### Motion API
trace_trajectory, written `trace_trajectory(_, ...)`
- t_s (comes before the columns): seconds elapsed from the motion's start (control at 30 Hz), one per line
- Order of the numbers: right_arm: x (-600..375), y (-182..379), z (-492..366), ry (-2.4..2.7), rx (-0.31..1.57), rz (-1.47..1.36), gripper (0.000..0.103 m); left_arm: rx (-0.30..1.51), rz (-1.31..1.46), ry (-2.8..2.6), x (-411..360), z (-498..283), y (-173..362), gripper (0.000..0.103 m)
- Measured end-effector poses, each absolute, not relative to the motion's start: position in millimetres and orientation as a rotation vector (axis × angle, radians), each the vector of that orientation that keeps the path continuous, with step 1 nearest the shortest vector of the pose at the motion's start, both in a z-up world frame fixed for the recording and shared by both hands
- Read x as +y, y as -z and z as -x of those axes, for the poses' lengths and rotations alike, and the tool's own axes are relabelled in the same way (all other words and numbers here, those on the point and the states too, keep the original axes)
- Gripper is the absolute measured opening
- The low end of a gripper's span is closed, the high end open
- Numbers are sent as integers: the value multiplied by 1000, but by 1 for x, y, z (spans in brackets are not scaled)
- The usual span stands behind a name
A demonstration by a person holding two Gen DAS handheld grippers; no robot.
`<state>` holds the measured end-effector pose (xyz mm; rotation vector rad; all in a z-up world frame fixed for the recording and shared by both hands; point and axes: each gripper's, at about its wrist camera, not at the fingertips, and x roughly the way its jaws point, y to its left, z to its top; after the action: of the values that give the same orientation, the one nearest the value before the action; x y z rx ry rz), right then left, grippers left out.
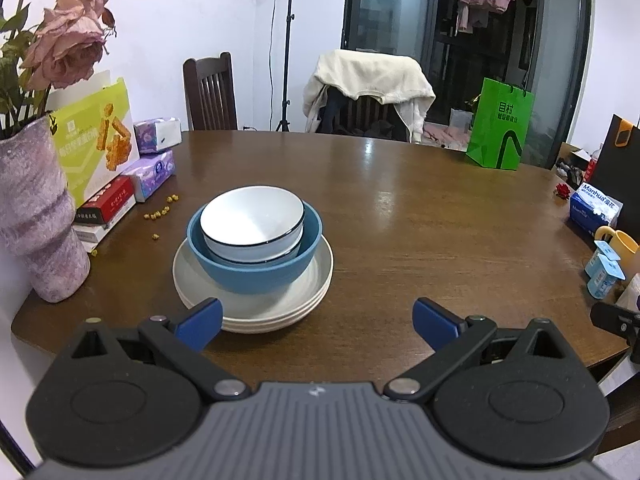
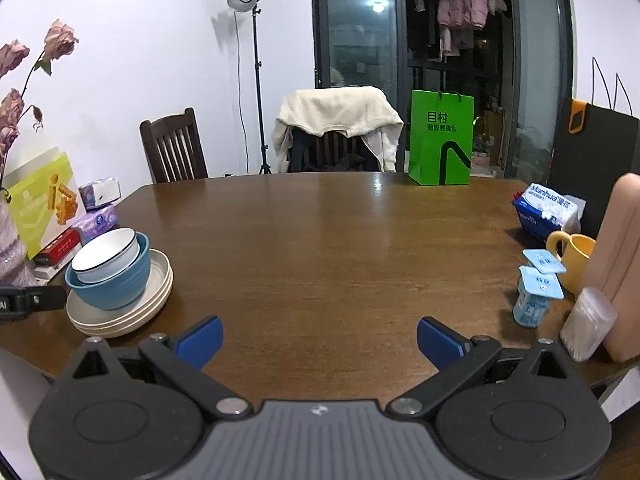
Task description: Organize plates and bowls
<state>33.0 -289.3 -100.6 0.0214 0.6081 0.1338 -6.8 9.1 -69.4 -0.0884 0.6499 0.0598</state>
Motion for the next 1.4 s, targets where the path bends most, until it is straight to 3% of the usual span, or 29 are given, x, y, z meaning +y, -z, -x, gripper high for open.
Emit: trace_trajectory(1.4,-243,114,-45,-341,700,-38,103,749,106,-156,28,22,81,103)
